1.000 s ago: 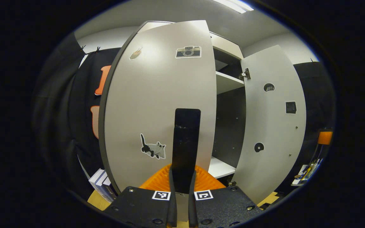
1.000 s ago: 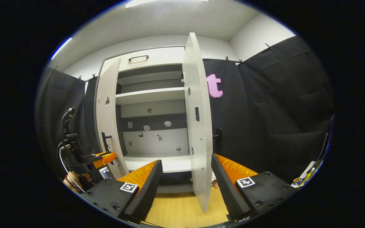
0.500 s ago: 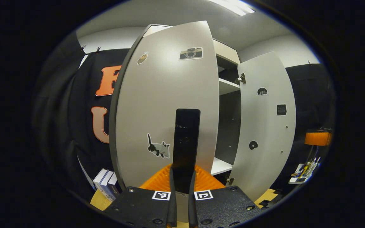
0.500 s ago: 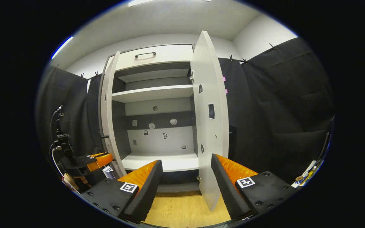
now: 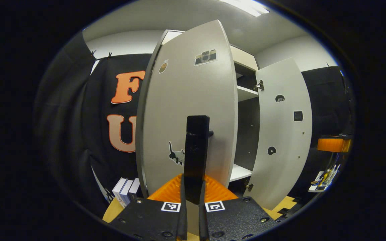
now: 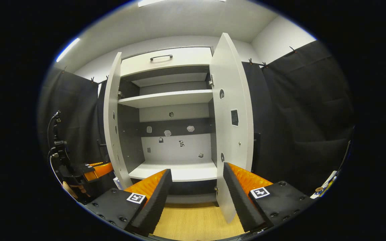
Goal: Open the right door of the double-door shoe cabinet with the right hand, and open the left door with the left hand.
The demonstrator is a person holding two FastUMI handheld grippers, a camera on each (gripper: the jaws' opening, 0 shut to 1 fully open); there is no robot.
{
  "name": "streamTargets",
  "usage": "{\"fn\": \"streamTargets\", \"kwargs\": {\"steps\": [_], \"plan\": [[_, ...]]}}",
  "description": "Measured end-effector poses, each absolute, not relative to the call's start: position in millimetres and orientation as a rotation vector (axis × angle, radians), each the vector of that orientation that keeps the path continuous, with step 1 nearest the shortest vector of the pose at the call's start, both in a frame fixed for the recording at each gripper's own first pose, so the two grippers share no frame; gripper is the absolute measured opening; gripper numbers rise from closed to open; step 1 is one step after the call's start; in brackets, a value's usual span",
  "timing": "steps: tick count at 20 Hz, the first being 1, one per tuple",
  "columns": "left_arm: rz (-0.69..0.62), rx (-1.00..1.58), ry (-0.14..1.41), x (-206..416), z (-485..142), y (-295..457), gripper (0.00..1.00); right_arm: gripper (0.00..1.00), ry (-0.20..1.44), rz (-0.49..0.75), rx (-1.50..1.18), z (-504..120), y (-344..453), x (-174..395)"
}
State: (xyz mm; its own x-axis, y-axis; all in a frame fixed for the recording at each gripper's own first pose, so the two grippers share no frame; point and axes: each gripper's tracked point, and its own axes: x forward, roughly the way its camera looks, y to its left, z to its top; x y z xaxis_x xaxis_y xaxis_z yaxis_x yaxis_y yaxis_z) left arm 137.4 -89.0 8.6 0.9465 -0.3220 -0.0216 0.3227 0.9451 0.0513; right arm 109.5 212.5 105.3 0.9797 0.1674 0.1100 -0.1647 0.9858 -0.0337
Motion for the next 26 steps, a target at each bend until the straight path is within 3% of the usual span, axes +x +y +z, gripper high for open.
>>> {"fn": "streamTargets", "kwargs": {"steps": [1,2,4,5,6,7,10,11,24,25,26], "plan": [[-0.323,0.057,0.014,137.2,9.7,-86.8,0.13,0.87,-0.115,0.171,-0.024,106.6,213.6,109.9],[-0.318,0.059,0.013,135.7,10.7,-83.9,0.13,0.98,-0.118,0.175,-0.024,108.3,214.1,109.7],[-0.309,0.070,0.013,135.4,11.8,-78.5,0.13,0.98,-0.120,0.182,-0.026,109.2,215.8,110.6],[-0.304,0.074,0.012,135.7,11.3,-76.2,0.12,0.87,-0.118,0.185,-0.027,108.4,216.4,111.6],[-0.299,0.077,0.010,135.2,11.3,-73.0,0.11,0.87,-0.115,0.187,-0.028,107.5,216.2,112.8],[-0.293,0.077,0.008,134.2,12.4,-70.8,0.11,0.98,-0.110,0.189,-0.028,105.6,217.2,113.1],[-0.272,0.075,0.002,133.0,14.3,-62.4,0.10,0.98,-0.098,0.200,-0.034,102.5,221.1,115.7],[-0.261,0.076,0.001,133.2,14.5,-59.3,0.10,0.87,-0.096,0.204,-0.037,101.2,222.5,115.9],[-0.180,0.075,-0.010,130.5,23.3,-18.8,0.06,0.87,-0.096,0.231,-0.046,100.5,235.8,115.8],[-0.171,0.066,-0.009,130.6,23.2,-15.7,0.06,0.98,-0.096,0.233,-0.047,100.4,236.7,115.2],[-0.164,0.062,-0.008,130.0,23.4,-12.5,0.05,0.98,-0.096,0.237,-0.046,100.6,238.3,116.1]]}}
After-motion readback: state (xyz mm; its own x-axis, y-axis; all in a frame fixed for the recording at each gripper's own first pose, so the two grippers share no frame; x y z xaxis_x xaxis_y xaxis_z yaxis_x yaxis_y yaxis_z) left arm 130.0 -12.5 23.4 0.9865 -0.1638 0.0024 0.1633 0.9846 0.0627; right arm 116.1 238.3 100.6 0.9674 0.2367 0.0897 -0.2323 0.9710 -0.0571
